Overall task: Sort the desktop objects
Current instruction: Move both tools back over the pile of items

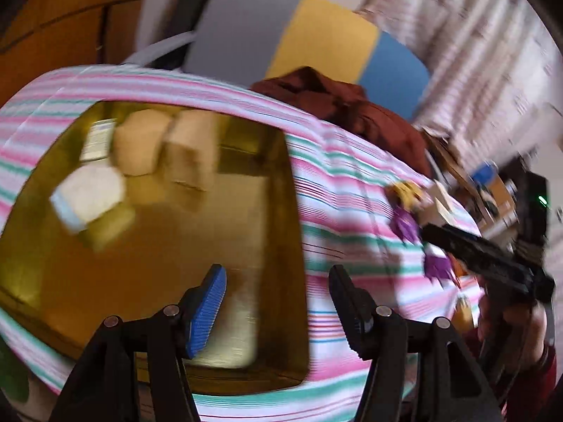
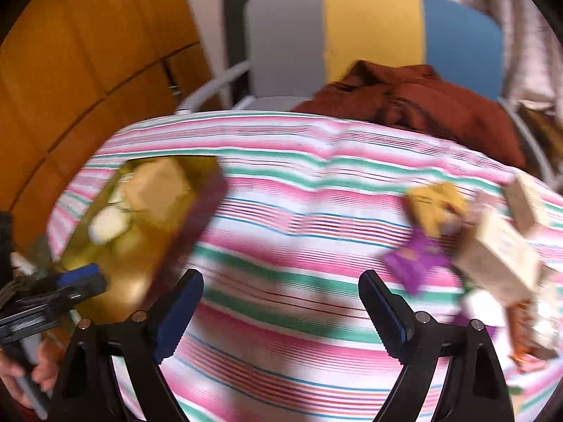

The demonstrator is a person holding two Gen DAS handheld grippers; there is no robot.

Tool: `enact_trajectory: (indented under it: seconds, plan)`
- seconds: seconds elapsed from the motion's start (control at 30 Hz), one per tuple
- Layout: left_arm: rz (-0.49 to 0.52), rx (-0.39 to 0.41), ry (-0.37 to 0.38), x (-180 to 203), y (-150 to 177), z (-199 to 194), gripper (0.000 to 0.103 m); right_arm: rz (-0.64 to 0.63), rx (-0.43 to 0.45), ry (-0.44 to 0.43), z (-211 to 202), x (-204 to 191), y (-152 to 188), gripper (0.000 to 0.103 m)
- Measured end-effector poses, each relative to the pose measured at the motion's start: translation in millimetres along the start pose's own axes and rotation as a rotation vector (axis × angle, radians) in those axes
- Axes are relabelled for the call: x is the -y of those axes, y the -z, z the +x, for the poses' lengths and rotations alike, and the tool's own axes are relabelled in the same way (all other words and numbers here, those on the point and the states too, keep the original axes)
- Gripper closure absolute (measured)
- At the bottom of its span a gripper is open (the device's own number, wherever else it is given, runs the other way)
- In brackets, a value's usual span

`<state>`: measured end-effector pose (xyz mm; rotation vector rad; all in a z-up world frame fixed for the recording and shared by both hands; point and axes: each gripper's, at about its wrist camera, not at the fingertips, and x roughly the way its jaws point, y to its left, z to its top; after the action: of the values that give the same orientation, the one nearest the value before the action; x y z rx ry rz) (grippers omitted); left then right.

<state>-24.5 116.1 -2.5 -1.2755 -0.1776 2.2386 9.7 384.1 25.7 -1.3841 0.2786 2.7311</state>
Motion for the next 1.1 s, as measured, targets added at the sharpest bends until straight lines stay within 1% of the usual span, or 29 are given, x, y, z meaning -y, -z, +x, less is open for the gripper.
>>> enact_trajectory:
  seconds: [0.07, 0.13, 0.2, 0.3, 0.37, 0.43, 0.5, 0.6, 0.67, 0.73, 0.8, 0.83, 0.87, 0.9, 0.97, 1.0, 1.03, 1.1]
  plan:
    - [0.042, -0.003, 0.024, 12.8, 3.7, 1.7, 0.041, 0.047, -0.045, 0.071, -1.6, 33.4, 4.2, 0.013]
    - [0.072, -0.013, 0.036, 21.0, 7.2, 1.5, 0.041, 0.081, -0.078, 0.123, -2.2, 59.9, 9.4, 0.012]
    - [0.081, -0.023, 0.048, 26.6, 8.1, 4.8, 0.041, 0.126, -0.127, 0.192, -0.8, 89.6, 15.9, 0.011]
    - [0.074, -0.038, 0.061, 33.5, 8.5, 8.4, 0.041, 0.209, -0.174, 0.233, 3.4, 128.6, 24.1, 0.01]
    - [0.077, -0.043, 0.06, 37.5, 7.2, 13.9, 0.041, 0.259, -0.208, 0.268, 9.1, 149.6, 27.8, 0.009]
    - [0.087, -0.048, 0.051, 43.4, 9.9, 19.8, 0.041, 0.308, -0.229, 0.278, 14.5, 164.1, 30.7, 0.008]
    - [0.103, -0.036, 0.032, 46.3, 12.9, 19.8, 0.038, 0.345, -0.239, 0.258, 22.6, 172.7, 33.1, 0.005]
    - [0.116, -0.027, 0.013, 49.7, 15.7, 19.4, 0.037, 0.393, -0.288, 0.22, 36.5, 184.3, 38.3, 0.005]
    - [0.125, -0.009, 0.037, 52.9, 16.8, 15.4, 0.037, 0.43, -0.282, 0.203, 37.2, 190.8, 38.7, 0.003]
    - [0.138, 0.013, 0.047, 57.7, 17.5, 11.0, 0.037, 0.414, -0.271, 0.185, 35.5, 187.7, 38.2, 0.003]
    - [0.157, 0.015, 0.054, 62.9, 17.8, 10.7, 0.037, 0.354, -0.275, 0.19, 36.9, 177.1, 36.8, 0.003]
    - [0.163, 0.009, 0.052, 65.4, 18.0, 12.1, 0.037, 0.321, -0.264, 0.15, 36.7, 168.9, 34.6, 0.005]
    - [0.165, 0.004, 0.05, 67.2, 18.5, 13.7, 0.037, 0.293, -0.245, 0.074, 35.9, 158.9, 31.7, 0.006]
    - [0.167, -0.004, 0.053, 68.8, 19.0, 15.4, 0.037, 0.276, -0.237, 0.022, 35.6, 151.9, 30.0, 0.009]
    - [0.167, -0.01, 0.056, 70.7, 20.0, 17.2, 0.037, 0.196, -0.239, -0.145, 37.9, 125.8, 27.3, 0.01]
    - [0.168, -0.011, 0.055, 72.0, 19.7, 18.0, 0.037, 0.172, -0.239, -0.191, 38.0, 117.9, 26.9, 0.012]
    - [0.17, -0.012, 0.056, 73.5, 19.9, 18.5, 0.037, 0.147, -0.231, -0.213, 35.9, 111.3, 25.6, 0.012]
    - [0.175, -0.01, 0.053, 75.8, 19.7, 19.2, 0.037, 0.113, -0.183, -0.187, 27.3, 109.1, 23.3, 0.011]
